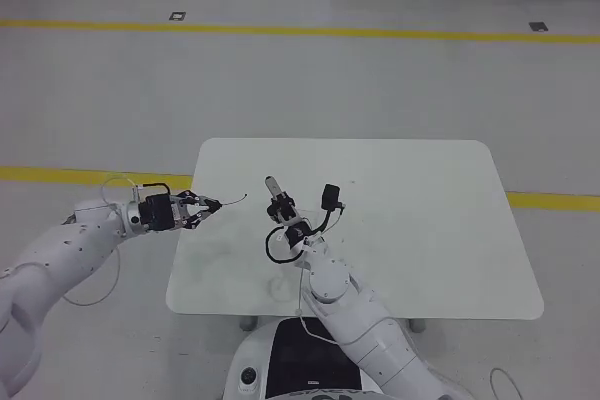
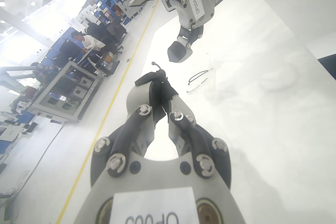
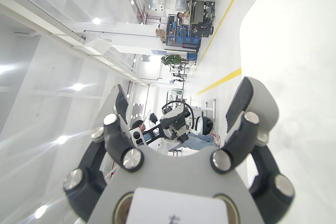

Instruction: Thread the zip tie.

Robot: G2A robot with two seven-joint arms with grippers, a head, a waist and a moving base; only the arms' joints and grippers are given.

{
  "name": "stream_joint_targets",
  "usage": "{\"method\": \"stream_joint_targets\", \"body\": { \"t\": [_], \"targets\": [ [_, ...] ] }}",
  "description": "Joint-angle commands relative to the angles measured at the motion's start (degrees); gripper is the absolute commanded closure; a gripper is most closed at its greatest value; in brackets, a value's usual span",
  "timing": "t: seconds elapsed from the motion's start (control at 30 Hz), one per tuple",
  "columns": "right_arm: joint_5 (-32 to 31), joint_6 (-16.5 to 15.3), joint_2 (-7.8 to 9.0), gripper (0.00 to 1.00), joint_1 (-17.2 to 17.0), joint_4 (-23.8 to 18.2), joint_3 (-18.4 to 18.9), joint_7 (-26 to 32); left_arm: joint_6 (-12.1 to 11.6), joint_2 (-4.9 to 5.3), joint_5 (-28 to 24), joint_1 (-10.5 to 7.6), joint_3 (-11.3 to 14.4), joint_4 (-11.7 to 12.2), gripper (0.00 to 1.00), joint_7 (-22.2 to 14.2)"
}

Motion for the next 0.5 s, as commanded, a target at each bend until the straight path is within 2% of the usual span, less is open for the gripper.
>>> {"method": "stream_joint_targets", "body": {
  "t": [0.0,0.27,0.37,0.47],
  "targets": [
    [0.0,0.0,0.00,0.00,0.0,0.0,0.0,0.0,0.0,0.00,0.0,0.00,0.0,0.0,1.00,0.0],
    [0.0,0.0,0.00,0.00,0.0,0.0,0.0,0.0,0.0,0.00,0.0,0.00,0.0,0.0,1.00,0.0],
    [-4.8,-2.0,0.39,0.00,-0.7,-1.3,0.1,-1.8,0.0,0.00,0.0,0.00,0.0,0.0,1.00,0.0],
    [-9.6,-3.9,1.24,0.00,-1.5,-2.7,0.8,1.1,0.0,0.00,0.0,0.00,0.0,0.0,1.00,0.0]
  ]
}}
